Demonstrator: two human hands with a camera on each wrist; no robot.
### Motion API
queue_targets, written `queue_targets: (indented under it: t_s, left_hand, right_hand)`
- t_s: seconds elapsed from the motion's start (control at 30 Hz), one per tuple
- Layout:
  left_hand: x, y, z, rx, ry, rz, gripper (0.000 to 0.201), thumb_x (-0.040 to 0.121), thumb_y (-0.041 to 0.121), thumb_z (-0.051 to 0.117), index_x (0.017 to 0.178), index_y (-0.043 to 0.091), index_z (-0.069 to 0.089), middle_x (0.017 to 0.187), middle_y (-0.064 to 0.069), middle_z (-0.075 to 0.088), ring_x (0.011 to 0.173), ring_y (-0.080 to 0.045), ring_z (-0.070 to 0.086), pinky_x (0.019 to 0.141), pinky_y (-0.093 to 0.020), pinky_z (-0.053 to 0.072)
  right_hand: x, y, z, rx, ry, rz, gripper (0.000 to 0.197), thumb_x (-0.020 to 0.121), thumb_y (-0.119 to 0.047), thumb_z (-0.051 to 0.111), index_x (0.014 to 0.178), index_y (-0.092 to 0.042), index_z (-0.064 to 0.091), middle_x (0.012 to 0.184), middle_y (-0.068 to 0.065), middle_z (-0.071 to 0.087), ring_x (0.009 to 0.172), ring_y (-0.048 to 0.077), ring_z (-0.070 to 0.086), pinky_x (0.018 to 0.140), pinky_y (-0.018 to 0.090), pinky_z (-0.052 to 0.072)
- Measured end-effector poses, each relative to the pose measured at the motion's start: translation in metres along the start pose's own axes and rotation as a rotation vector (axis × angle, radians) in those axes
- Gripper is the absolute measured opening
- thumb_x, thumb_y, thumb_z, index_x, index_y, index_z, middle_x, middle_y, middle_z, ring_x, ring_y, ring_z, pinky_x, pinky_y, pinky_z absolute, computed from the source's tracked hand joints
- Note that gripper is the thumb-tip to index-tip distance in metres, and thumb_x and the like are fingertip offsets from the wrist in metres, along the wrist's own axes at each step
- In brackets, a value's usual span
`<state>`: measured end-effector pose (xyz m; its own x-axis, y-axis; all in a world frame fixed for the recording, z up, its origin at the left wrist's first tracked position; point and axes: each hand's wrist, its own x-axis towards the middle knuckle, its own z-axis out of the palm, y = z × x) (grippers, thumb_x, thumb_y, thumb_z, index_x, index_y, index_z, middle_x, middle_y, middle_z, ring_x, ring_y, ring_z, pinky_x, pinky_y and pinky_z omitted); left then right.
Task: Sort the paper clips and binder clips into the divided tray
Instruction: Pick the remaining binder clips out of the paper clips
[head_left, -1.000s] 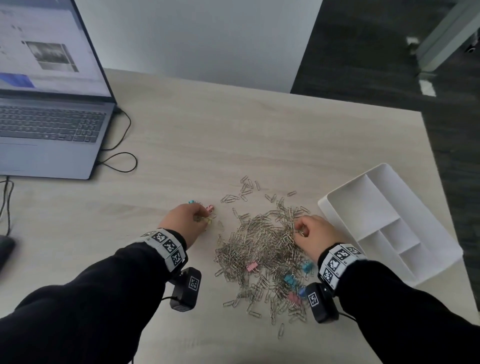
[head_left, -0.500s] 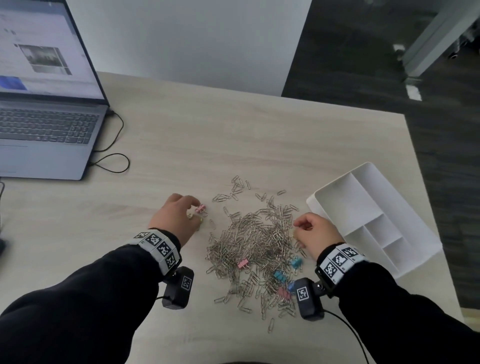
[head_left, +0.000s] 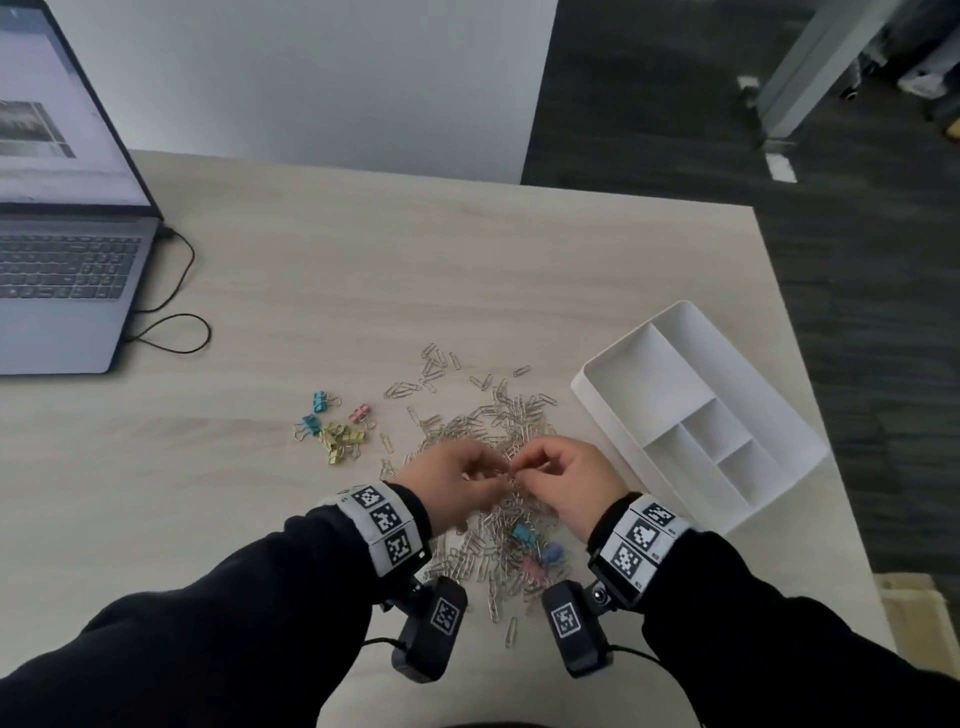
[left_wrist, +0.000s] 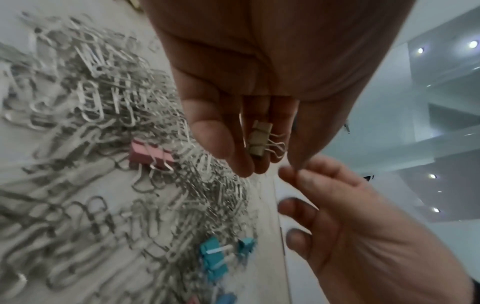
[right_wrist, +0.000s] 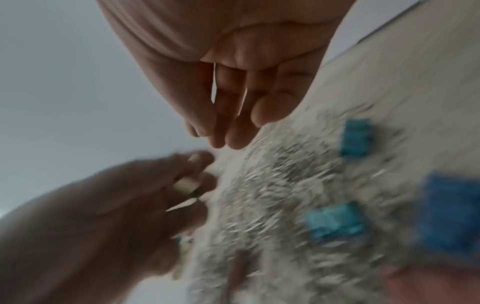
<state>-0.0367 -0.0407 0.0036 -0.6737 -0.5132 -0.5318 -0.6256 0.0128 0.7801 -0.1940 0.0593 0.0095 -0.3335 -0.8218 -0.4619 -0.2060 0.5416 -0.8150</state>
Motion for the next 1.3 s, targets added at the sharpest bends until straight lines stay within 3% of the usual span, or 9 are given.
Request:
queue_targets:
  t_s: [0.13, 0.2, 0.3, 0.37, 0.57, 0.83, 1.0, 1.2, 1.3]
  left_hand:
    - [-0.001, -0.014, -0.012, 0.131, 0.139, -0.073, 0.011, 0.092, 0.02, 0.057, 0.094, 0.028, 0.065, 0.078, 0.004, 0.066, 0.053, -0.007, 0.054, 0.047, -0.021, 0.05]
    - [-0.001, -0.021, -0.017, 0.213, 0.151, -0.099, 0.004, 0.09, 0.031, 0.06, 0.087, 0.029, 0.063, 0.073, 0.006, 0.064, 0.053, -0.006, 0.05, 0.049, -0.025, 0.052]
    - [-0.004, -0.028, -0.015, 0.311, 0.074, -0.147, 0.035, 0.07, 0.059, 0.075, 0.084, 0.032, 0.058, 0.07, 0.008, 0.061, 0.056, -0.007, 0.053, 0.051, -0.023, 0.048]
    - [-0.005, -0.029, -0.009, 0.391, 0.03, -0.162, 0.043, 0.062, 0.061, 0.079, 0.084, 0.033, 0.056, 0.075, 0.009, 0.063, 0.063, -0.007, 0.058, 0.056, -0.023, 0.05]
    - [-0.004, -0.038, 0.002, 0.521, 0.115, -0.122, 0.012, 0.078, 0.035, 0.068, 0.078, 0.029, 0.058, 0.077, 0.011, 0.064, 0.072, -0.005, 0.06, 0.064, -0.024, 0.055]
    - [-0.006, -0.029, -0.006, 0.343, 0.245, -0.139, 0.008, 0.081, 0.028, 0.065, 0.075, 0.023, 0.062, 0.074, 0.008, 0.064, 0.063, -0.006, 0.058, 0.051, -0.017, 0.043]
    - [-0.002, -0.026, -0.002, 0.189, 0.224, -0.13, 0.011, 0.079, 0.027, 0.06, 0.076, 0.017, 0.06, 0.083, 0.002, 0.071, 0.061, -0.014, 0.063, 0.052, -0.027, 0.054]
    - [-0.002, -0.013, 0.015, 0.186, 0.114, -0.098, 0.01, 0.09, 0.022, 0.055, 0.086, 0.014, 0.052, 0.078, -0.006, 0.071, 0.059, -0.011, 0.07, 0.052, -0.027, 0.054]
    - [-0.001, -0.005, 0.024, 0.256, 0.071, -0.041, 0.004, 0.09, 0.021, 0.055, 0.09, 0.022, 0.051, 0.082, 0.0, 0.067, 0.062, -0.009, 0.069, 0.05, -0.024, 0.054]
  right_hand:
    - [-0.004, 0.023, -0.022, -0.286, 0.064, -0.022, 0.012, 0.087, -0.018, 0.067, 0.086, -0.029, 0.067, 0.086, -0.011, 0.066, 0.071, 0.004, 0.06, 0.068, 0.018, 0.05]
    - [-0.005, 0.035, -0.026, -0.402, 0.049, -0.023, 0.011, 0.086, -0.021, 0.067, 0.093, -0.03, 0.067, 0.094, -0.014, 0.061, 0.073, 0.0, 0.056, 0.072, 0.017, 0.047]
    - [-0.006, 0.051, -0.024, -0.51, -0.051, -0.022, 0.02, 0.086, -0.023, 0.068, 0.104, -0.031, 0.066, 0.104, -0.016, 0.054, 0.085, -0.005, 0.052, 0.084, 0.017, 0.042]
    - [-0.007, 0.057, -0.02, -0.539, -0.089, -0.042, 0.021, 0.086, -0.021, 0.068, 0.104, -0.031, 0.065, 0.104, -0.017, 0.052, 0.09, -0.004, 0.052, 0.088, 0.016, 0.041]
    - [-0.006, 0.066, -0.018, -0.554, -0.068, -0.05, 0.01, 0.084, -0.02, 0.068, 0.086, -0.03, 0.066, 0.093, -0.011, 0.053, 0.084, 0.006, 0.055, 0.083, 0.024, 0.047]
    - [-0.017, 0.061, -0.026, -0.47, -0.072, -0.099, 0.009, 0.081, -0.014, 0.06, 0.077, -0.018, 0.053, 0.099, -0.011, 0.061, 0.088, 0.005, 0.059, 0.081, 0.025, 0.052]
    - [-0.02, 0.057, -0.022, -0.527, -0.147, -0.076, 0.015, 0.081, -0.007, 0.052, 0.079, -0.022, 0.05, 0.072, -0.006, 0.056, 0.059, 0.007, 0.046, 0.061, 0.029, 0.046]
    - [-0.021, 0.063, -0.016, -0.624, -0.268, -0.112, 0.016, 0.085, -0.032, 0.059, 0.1, -0.032, 0.061, 0.096, -0.009, 0.058, 0.081, 0.01, 0.056, 0.074, 0.027, 0.046]
    - [-0.02, 0.068, -0.016, -0.63, -0.257, -0.1, 0.015, 0.083, -0.027, 0.064, 0.098, -0.029, 0.067, 0.092, -0.013, 0.054, 0.086, 0.008, 0.052, 0.08, 0.026, 0.044]
